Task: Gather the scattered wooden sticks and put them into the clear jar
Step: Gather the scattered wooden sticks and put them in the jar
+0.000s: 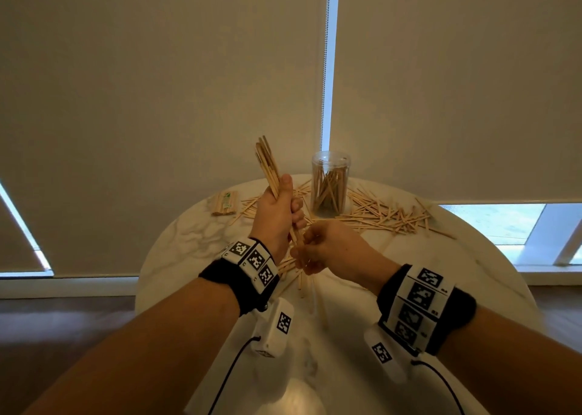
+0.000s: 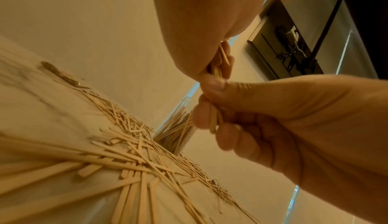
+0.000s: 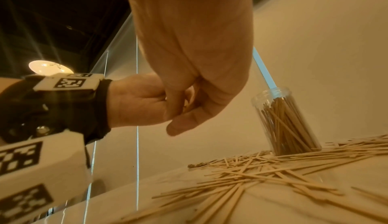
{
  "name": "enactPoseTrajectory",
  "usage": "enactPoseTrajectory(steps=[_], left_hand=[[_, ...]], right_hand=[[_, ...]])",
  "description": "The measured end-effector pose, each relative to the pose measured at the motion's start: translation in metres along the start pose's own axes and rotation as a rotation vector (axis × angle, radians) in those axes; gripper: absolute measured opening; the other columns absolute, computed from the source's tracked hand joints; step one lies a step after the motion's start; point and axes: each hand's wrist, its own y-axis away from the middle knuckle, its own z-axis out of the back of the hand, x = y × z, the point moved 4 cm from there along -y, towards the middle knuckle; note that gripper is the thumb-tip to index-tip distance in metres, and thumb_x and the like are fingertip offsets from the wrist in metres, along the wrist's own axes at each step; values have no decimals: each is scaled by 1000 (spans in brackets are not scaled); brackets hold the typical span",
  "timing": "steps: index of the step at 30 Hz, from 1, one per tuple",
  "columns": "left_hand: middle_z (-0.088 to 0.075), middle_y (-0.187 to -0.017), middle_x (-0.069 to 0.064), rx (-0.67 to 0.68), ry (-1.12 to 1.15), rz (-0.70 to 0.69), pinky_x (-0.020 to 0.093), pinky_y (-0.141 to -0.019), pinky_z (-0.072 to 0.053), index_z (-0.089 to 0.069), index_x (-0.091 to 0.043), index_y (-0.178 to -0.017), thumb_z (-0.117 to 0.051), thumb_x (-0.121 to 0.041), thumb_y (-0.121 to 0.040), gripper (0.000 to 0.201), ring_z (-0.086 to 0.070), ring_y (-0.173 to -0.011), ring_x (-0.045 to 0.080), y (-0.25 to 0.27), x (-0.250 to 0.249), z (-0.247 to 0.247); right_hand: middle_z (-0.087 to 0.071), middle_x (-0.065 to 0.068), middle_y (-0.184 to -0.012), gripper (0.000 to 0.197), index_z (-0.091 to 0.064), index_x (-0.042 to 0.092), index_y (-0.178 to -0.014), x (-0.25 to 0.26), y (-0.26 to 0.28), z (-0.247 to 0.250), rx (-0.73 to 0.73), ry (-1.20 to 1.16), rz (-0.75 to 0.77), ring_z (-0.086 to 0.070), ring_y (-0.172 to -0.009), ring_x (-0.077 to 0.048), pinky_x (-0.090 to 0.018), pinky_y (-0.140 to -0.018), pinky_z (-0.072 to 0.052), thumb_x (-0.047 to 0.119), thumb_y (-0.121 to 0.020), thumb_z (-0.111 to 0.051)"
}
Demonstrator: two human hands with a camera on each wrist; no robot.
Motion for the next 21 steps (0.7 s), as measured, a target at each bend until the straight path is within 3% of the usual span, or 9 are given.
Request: enactPoseTrajectory(steps=[3,6,8,10,12,15,17,19,21], left_hand=[[-35,-59,-4,42,-117,4,22,-41,-31,-43,-20,-81,-53,-48,-98,34,-31,-46,9,3,2,0],[-38,-58,-5,108,-368,-32,23,-41,-32,-49,-22,-78,-57,-55,-94,37,-33,-44,9,7,1,6],[-39,-56,-6,179,-485,-40,24,-42,-31,-50,-23,-73,-60,-54,-92,38,-33,-44,10,10,3,11],[-41,-56,-5,239,-595,-38,25,-43,-32,-48,-19,-74,-63,-51,-92,40,-34,-44,11,12,8,15],[-42,-58,-1,310,-719,-76,27,-45,-32,-48,-21,-72,-64,-48,-92,37,-35,-45,12,16,11,13],[-43,-59,0,371,-882,-148,29,-51,-33,-53,-29,-67,-62,-46,-93,32,-37,-48,13,21,12,1],[-45,-55,-4,364,-920,-154,31,-52,-35,-51,-24,-66,-61,-42,-94,35,-37,-46,11,22,11,-5],[-44,-47,-11,369,-999,-168,27,-51,-33,-46,-22,-62,-60,-41,-95,41,-36,-43,6,22,12,-5],[-45,-47,-11,396,-1180,-188,24,-50,-30,-45,-25,-62,-59,-45,-95,42,-38,-44,4,23,13,-2]], right_hand=[[-76,-8,-85,27,-66,4,-106,1,-1,0,34,20,-11,-73,-66,-13,-25,-67,-61,14,-84,-78],[-72,-3,-105,42,-57,15,-125,3,-7,18,51,202,-79,-72,-86,-14,-33,-80,-60,29,-89,-72],[-67,-6,-112,34,-56,18,-121,19,-13,45,-172,193,1,-67,-92,-13,-38,-82,-58,43,-98,-53],[-64,-7,-117,41,-55,17,-121,39,-14,77,-444,61,93,-62,-98,-16,-41,-87,-54,50,-102,-38],[-60,-1,-121,48,-53,18,-127,56,-15,94,-575,41,148,-56,-108,-16,-40,-95,-47,53,-103,-30],[-64,-8,-112,55,-62,10,-115,63,-20,74,-351,288,145,-58,-101,-24,-39,-92,-45,49,-105,-24],[-67,-13,-102,56,-66,6,-103,55,-21,53,-158,449,101,-62,-93,-26,-38,-86,-48,44,-106,-25],[-67,-12,-94,51,-68,5,-98,48,-21,49,-106,566,70,-62,-87,-25,-37,-79,-49,37,-106,-29],[-66,-8,-88,40,-67,7,-94,44,-23,57,-160,644,97,-61,-80,-24,-34,-69,-47,32,-103,-37]])
